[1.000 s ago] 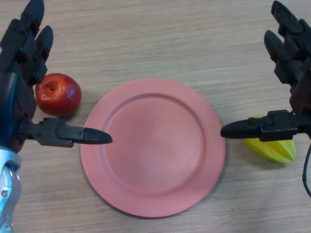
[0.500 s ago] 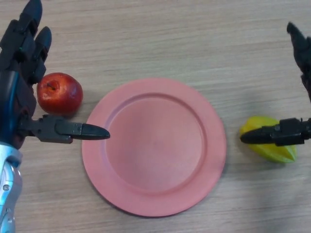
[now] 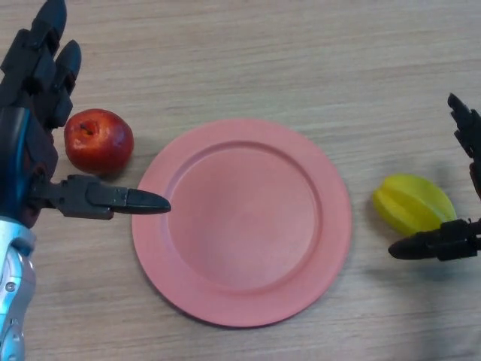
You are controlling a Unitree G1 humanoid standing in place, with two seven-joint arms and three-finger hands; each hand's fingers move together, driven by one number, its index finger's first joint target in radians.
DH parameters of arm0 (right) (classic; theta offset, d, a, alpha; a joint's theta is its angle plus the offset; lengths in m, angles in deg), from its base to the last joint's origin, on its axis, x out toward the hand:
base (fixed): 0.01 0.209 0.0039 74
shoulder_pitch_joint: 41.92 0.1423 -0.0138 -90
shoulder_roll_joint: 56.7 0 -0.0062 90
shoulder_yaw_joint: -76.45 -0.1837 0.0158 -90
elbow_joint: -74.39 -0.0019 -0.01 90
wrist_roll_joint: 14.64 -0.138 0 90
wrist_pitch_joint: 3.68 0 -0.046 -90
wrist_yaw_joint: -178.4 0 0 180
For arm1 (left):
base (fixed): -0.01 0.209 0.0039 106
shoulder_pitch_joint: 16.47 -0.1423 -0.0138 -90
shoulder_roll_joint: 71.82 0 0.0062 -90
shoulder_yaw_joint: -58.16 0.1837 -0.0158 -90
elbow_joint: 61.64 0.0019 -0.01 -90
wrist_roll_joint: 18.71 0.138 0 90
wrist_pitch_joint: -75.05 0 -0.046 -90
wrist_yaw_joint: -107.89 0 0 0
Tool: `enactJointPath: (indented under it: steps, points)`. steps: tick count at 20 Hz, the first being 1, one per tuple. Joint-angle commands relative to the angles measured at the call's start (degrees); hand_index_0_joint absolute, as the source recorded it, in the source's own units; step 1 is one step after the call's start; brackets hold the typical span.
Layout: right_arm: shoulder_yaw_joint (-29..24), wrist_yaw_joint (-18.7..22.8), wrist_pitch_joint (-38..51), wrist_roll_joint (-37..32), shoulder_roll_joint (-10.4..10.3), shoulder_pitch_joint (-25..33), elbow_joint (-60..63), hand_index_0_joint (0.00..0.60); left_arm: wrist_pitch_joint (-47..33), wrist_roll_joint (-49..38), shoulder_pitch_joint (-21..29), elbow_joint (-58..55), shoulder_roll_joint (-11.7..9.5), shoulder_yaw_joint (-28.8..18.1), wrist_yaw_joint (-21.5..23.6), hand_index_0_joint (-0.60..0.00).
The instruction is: Pick up the yellow starfruit and place it on the plate
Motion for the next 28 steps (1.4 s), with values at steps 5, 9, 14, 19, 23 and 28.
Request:
enactJointPath:
  steps: [5, 9, 14, 19, 23, 28]
  points:
    - [-2.65, 4.35, 7.3, 1.07, 1.58, 1.86, 3.08, 0.0, -9.12, -0.74, 0.38, -4.24, -1.52, -1.27, 1.49, 0.0]
    - [-2.13, 4.17, 8.23, 2.14, 1.72, 1.97, 4.51, 0.4, -8.93, -1.3, -0.1, -5.02, -1.45, -1.72, 1.8, 0.0]
    - [-0.74, 2.18, 8.84, 4.43, 1.45, 3.0, 7.28, 0.6, -7.63, -2.19, -0.96, -6.08, -1.59, -2.52, 1.91, 0.0]
    - [-0.59, -0.28, 5.36, 4.47, 1.44, 4.35, 2.3, 0.6, -5.06, -3.15, -0.84, -7.12, -1.94, -3.2, 1.49, 0.0]
    - [1.28, -2.19, 2.89, 3.54, 0.18, 6.41, -4.74, 0.6, -5.32, -2.81, -0.9, -7.06, -1.83, -2.96, 1.62, 0.0]
    - [10.99, -1.6, -4.73, -0.98, -4.56, 7.85, -12.07, 0.6, -4.25, -2.34, -1.25, -8.14, -1.58, -2.43, 1.64, 0.0]
